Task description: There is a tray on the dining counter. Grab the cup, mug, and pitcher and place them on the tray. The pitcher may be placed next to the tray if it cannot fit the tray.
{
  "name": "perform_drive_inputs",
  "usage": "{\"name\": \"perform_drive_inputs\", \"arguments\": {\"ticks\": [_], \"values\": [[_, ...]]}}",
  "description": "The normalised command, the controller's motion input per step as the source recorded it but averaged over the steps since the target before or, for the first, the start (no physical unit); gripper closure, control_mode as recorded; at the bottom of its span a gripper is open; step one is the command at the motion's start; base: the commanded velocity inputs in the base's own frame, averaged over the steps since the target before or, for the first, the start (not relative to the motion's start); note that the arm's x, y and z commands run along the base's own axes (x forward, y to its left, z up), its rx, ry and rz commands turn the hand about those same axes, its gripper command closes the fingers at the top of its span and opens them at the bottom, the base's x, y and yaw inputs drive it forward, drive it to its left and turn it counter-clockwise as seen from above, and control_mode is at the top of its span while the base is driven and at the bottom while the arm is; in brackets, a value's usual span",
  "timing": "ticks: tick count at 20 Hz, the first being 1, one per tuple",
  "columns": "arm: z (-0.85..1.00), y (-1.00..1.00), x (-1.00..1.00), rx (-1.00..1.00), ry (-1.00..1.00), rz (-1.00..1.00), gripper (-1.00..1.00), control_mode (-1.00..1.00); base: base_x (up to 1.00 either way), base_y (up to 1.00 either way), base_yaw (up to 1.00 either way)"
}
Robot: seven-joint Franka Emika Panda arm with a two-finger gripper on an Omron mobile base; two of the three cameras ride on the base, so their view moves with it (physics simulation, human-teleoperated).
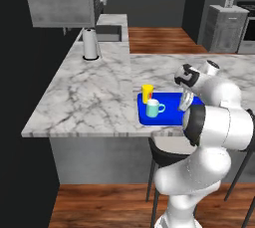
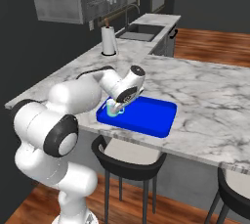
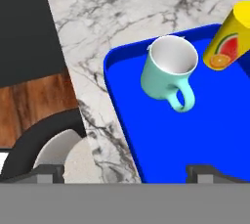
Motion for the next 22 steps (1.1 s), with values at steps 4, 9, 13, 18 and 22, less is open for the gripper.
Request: {"name": "perform_drive_inputs", "arguments": {"ticks": [4,9,13,18,22], "values": [[0.48,0.24,-0.98,-0.07,0.0,-0.38,-1.0,-1.0,0.0,0.0,0.0],[0.27,0.33,-0.84,-0.01,0.05,-0.52,-1.0,-1.0,0.0,0.0,0.0],[0.08,0.42,-0.41,0.0,0.1,-0.57,-1.0,-1.0,0.0,0.0,0.0],[0.1,0.46,-0.16,0.0,0.14,-0.54,-1.0,-1.0,0.0,0.0,0.0],[0.2,0.27,0.0,0.0,0.22,-0.41,-1.0,-1.0,0.0,0.0,0.0]]}}
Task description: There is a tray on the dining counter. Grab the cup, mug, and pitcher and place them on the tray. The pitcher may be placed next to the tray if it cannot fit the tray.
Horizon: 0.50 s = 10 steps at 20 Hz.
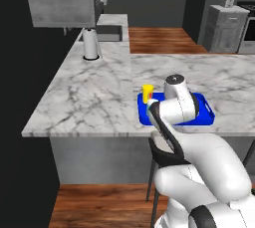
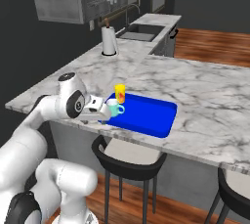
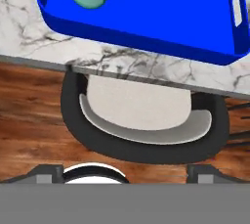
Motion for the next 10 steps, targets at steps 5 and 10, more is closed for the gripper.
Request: {"name": "perform_drive_inputs", "arguments": {"ticks": [5,10], "values": [[0.1,0.0,-0.03,0.02,0.31,-0.32,-1.0,-1.0,0.0,0.0,0.0],[0.0,0.0,-0.13,0.08,0.31,-0.23,-1.0,-1.0,0.0,0.0,0.0]]}}
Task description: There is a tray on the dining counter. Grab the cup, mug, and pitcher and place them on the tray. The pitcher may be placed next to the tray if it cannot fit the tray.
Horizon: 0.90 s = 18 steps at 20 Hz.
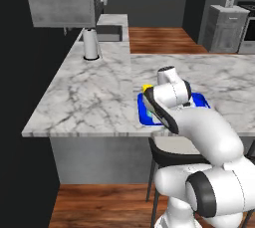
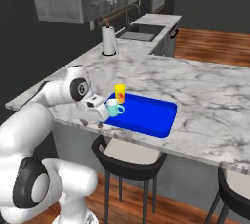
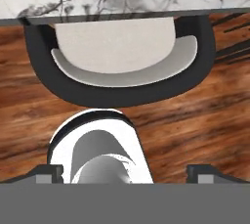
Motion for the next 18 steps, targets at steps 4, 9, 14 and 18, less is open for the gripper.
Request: {"name": "perform_drive_inputs", "arguments": {"ticks": [4,9,14,18], "values": [[0.0,0.0,-0.22,0.0,0.17,-0.18,-1.0,-1.0,0.0,0.0,0.0],[0.0,0.0,0.0,0.0,0.0,0.0,-1.0,1.0,-0.91,-0.31,-0.12],[0.0,0.0,0.0,0.0,0.0,0.0,-1.0,1.0,-0.86,-0.94,-0.16],[0.0,0.0,0.0,0.0,0.0,0.0,-1.0,1.0,-0.17,-1.0,-0.03]]}}
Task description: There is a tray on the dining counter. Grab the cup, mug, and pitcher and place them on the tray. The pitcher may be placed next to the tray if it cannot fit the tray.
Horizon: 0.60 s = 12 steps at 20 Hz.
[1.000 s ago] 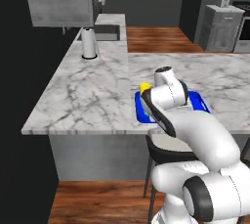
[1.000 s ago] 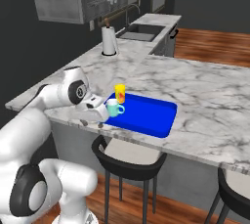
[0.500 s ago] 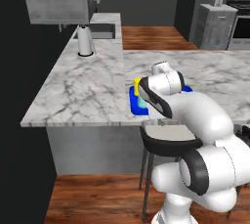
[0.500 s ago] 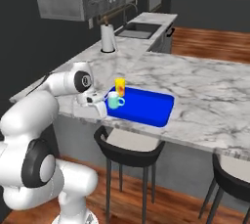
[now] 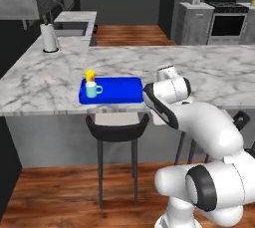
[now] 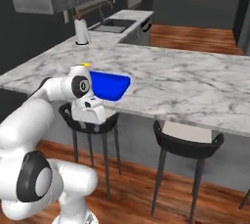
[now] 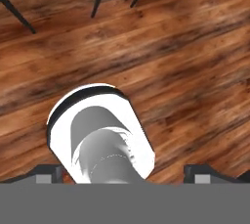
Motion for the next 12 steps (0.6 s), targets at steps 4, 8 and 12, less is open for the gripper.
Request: {"name": "perform_drive_inputs", "arguments": {"ticks": [4,8,12], "values": [[0.0,0.0,0.0,0.0,0.0,0.0,-1.0,1.0,0.0,-1.0,0.0],[0.0,0.0,0.0,0.0,0.0,0.0,-1.0,1.0,0.0,-1.0,0.0],[0.0,0.0,0.0,0.0,0.0,0.0,-1.0,1.0,0.0,-1.0,0.0]]}}
